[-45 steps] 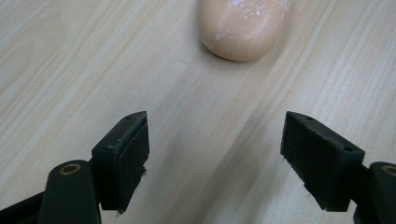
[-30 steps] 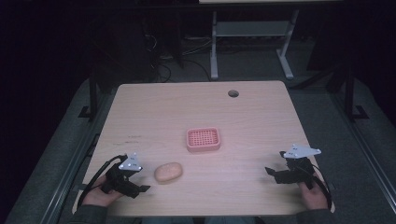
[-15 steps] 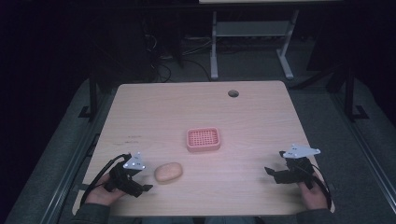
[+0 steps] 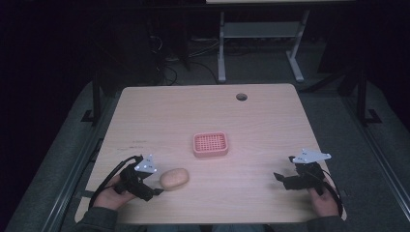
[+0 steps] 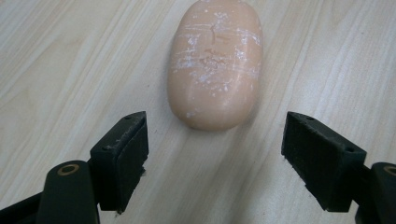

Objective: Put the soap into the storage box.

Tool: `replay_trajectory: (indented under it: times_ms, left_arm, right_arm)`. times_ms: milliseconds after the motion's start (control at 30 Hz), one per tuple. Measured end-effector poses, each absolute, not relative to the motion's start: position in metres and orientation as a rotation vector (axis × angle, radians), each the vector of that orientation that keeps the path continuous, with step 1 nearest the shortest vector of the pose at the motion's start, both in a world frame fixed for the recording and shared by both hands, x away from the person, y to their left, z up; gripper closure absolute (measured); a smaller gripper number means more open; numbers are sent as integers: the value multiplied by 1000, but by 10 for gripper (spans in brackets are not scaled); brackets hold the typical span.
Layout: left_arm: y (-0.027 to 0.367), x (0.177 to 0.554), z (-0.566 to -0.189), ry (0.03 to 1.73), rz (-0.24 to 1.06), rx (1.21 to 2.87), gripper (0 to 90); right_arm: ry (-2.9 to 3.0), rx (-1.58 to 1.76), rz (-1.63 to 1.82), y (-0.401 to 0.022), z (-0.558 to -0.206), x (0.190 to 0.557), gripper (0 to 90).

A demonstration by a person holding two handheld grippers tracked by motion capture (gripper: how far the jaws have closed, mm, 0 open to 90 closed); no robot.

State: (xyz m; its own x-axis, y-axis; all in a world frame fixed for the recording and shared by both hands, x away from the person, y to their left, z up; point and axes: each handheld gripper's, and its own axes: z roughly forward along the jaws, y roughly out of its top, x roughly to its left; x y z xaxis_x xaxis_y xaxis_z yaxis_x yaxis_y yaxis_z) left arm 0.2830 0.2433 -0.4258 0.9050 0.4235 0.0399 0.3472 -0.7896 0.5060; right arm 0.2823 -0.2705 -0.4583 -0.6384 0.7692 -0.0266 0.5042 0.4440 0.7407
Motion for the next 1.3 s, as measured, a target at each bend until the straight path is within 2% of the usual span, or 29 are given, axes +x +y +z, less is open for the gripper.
replay_trajectory:
  times_ms: [1300]
  left_arm:
    - [209, 306, -429, 489, 134, 2621, 229]
  right_arm:
    - [2344, 1078, 1021, -271, -458, 283, 141]
